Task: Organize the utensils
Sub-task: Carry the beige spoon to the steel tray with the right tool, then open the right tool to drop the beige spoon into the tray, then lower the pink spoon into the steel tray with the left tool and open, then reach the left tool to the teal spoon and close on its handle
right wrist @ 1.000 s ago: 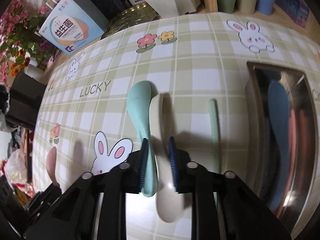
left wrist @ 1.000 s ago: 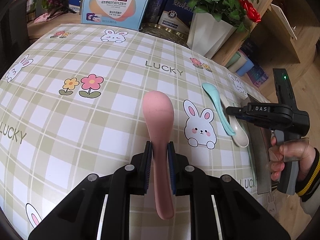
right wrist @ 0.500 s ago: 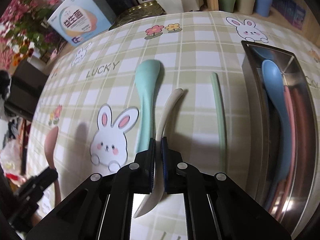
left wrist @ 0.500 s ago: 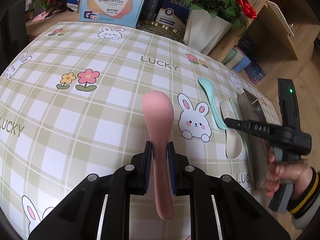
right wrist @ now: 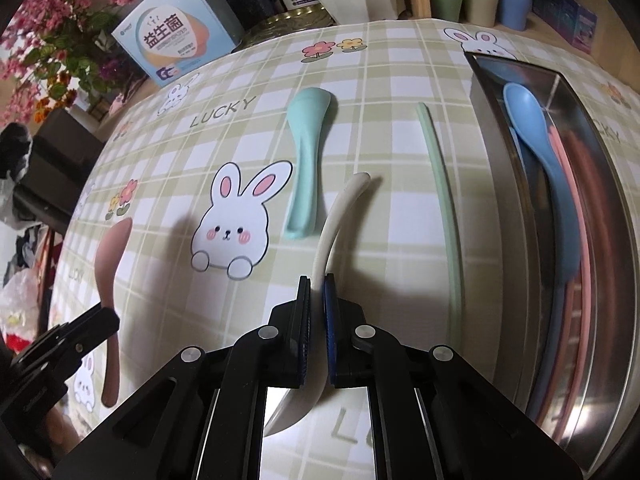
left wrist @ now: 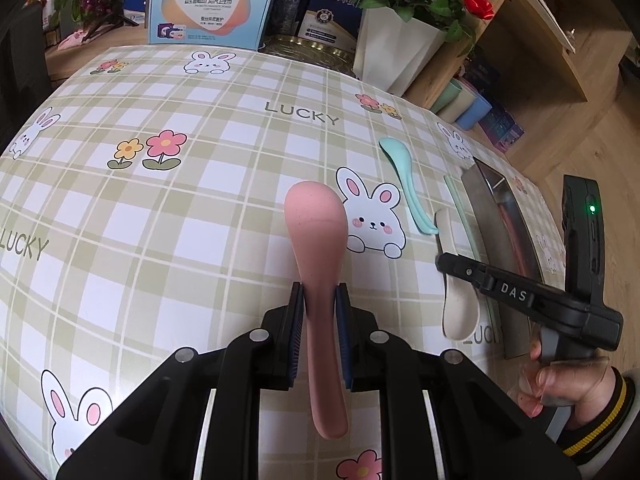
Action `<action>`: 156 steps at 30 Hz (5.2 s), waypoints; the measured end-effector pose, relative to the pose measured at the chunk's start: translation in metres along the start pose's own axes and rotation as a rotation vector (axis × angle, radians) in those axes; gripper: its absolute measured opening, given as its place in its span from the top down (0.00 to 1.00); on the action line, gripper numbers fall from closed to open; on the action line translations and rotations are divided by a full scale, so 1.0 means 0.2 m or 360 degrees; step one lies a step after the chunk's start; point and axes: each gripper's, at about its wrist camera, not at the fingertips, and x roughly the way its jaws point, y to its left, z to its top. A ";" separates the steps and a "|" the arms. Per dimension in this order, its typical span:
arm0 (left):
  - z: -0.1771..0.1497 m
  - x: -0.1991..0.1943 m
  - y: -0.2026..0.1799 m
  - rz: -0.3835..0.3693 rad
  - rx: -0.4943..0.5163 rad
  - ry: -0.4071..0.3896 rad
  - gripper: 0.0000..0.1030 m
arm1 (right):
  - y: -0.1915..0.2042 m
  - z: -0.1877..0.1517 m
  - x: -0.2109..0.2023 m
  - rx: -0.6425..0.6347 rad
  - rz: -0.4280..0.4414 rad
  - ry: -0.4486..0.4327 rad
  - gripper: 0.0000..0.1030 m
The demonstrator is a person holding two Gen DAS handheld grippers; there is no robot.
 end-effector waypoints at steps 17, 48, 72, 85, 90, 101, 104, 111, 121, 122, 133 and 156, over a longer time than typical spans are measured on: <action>0.04 -0.02 -0.14 -0.0006 0.0063 -0.0003 0.85 | -0.26 0.05 -0.44 -0.0175 -0.0066 -0.0198 0.94; 0.02 0.00 -0.22 -0.0066 0.0089 0.0038 0.85 | -0.57 0.47 -0.18 -0.0181 -0.0523 0.0033 0.92; 0.12 0.08 -0.54 -0.0128 0.0205 0.0122 0.85 | -0.61 0.03 -0.56 0.0192 -0.0224 -0.0295 0.42; 0.25 0.28 -1.00 -0.0221 0.0355 0.0210 0.85 | -0.93 -0.01 -0.65 0.0428 -0.0166 -0.0381 0.16; 0.30 0.43 -1.15 -0.0232 0.0348 0.0280 0.85 | -1.03 -0.03 -0.69 0.0509 -0.0133 -0.0442 0.16; 0.43 0.73 -1.30 -0.0138 0.0292 0.0393 0.85 | -1.14 -0.04 -0.74 0.0581 -0.0118 -0.0502 0.16; 0.44 0.79 -1.32 -0.0091 0.0306 0.0410 0.85 | -1.16 -0.04 -0.74 0.0598 -0.0115 -0.0506 0.16; 0.43 0.87 -1.34 -0.0089 0.0326 0.0470 0.84 | -1.18 -0.05 -0.74 0.0625 -0.0114 -0.0507 0.16; 0.50 0.68 -1.29 -0.0218 0.0420 0.0346 0.84 | -1.13 -0.05 -0.78 0.0617 -0.0108 -0.0527 0.16; 0.51 0.65 -1.27 -0.0226 0.0427 0.0324 0.84 | -1.12 -0.05 -0.78 0.0610 -0.0105 -0.0528 0.16; 0.56 0.41 -0.75 -0.0110 0.0330 0.0160 0.76 | -0.94 0.00 -0.74 0.0519 -0.0096 -0.0505 0.16; 0.52 0.73 -0.54 0.0115 0.0270 0.0193 0.76 | -1.00 0.01 -0.64 0.0617 -0.0142 -0.0407 0.16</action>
